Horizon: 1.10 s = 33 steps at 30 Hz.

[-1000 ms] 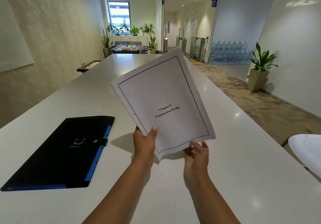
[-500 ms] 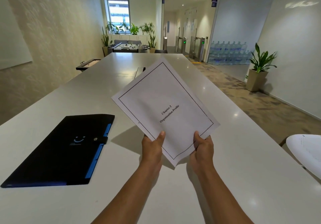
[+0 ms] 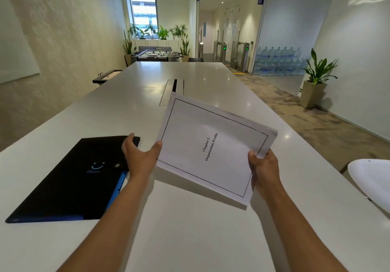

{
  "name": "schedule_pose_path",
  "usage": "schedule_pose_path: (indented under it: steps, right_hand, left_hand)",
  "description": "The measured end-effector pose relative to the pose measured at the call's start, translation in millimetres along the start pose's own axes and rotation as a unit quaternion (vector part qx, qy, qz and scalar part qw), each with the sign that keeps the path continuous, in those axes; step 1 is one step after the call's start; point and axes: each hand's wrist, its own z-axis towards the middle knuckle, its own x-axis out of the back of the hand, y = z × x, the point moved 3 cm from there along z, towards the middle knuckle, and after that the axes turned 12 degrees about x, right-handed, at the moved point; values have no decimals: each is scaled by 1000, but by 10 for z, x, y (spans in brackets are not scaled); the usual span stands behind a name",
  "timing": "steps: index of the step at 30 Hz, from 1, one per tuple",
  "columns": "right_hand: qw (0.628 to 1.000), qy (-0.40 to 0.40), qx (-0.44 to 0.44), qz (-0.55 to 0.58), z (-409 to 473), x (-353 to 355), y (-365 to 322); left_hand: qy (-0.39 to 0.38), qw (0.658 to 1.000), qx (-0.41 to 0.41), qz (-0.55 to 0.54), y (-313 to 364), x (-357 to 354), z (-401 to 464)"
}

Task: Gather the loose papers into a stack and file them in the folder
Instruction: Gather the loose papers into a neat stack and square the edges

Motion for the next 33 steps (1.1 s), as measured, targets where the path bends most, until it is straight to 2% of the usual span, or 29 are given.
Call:
schedule_pose_path:
  steps: [4, 6, 10, 15, 18, 24, 26, 29, 33]
  right_hand:
    - [996, -76, 14, -45, 24, 1, -91]
    - [991, -103, 28, -82, 5, -20, -104]
    - [979, -112, 86, -148, -53, -43, -146]
    - [968, -105, 174, -147, -64, -145, -385]
    - [966, -89, 212, -118, -98, -200, -473]
    - [941, -110, 274, -166, -223, -218, -409]
    - [926, -98, 302, -206, -222, -253, -422]
    - [903, -67, 352, -238, -233, -307, -467]
    - [873, -54, 408, -262, -228, -334, -465]
  left_hand:
    - [-202, 978, 5, 48, 179, 18, 78]
    - [-237, 968, -10, 84, 219, 13, 24]
    - [-177, 977, -72, 99, 184, -24, -90]
    - [-109, 980, -164, 29, 270, -62, -186]
    - [-100, 977, -185, 9, 292, -76, -211]
    - [-116, 973, -198, -34, 240, 6, -287]
    - [-96, 968, -232, -11, 298, 12, -313]
    - [-59, 940, -329, 60, 374, -13, -359]
    - [-24, 931, -354, 92, 375, -19, -384]
